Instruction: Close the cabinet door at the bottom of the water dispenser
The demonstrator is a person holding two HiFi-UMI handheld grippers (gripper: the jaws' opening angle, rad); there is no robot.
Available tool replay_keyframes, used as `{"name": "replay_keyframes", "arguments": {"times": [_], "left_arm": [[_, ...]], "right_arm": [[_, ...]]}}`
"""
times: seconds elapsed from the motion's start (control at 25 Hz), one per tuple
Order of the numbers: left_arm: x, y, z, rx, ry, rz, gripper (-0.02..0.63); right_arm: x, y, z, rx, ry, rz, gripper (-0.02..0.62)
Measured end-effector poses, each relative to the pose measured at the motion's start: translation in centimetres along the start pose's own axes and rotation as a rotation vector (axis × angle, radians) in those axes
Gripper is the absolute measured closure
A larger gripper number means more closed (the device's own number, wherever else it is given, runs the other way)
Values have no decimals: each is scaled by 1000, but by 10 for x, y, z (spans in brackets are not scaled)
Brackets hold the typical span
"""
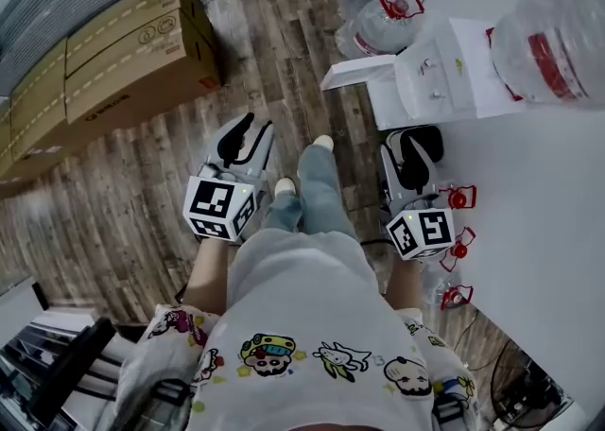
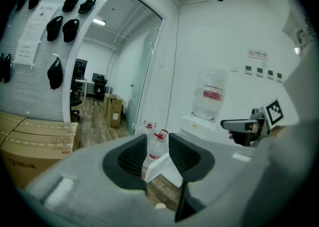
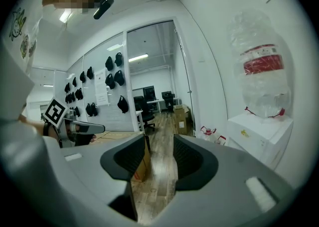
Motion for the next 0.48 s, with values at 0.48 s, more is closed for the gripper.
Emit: {"name": "replay_keyframes", "arguments": {"times": [0.48], "left_arm": [[-134,17,-64,-34,-27,44,476]], "right_arm": [[-102,-81,-43,-14,-23,5,422]]}}
Point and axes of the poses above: the fingertips, and each gripper's own axes: x backward along the fingers, y to its left, z out of its underside, the point moved 2 cm from there along x, backward along the fingers, and after that the axes turned 4 degrees about -y, right-handed, at the moved point
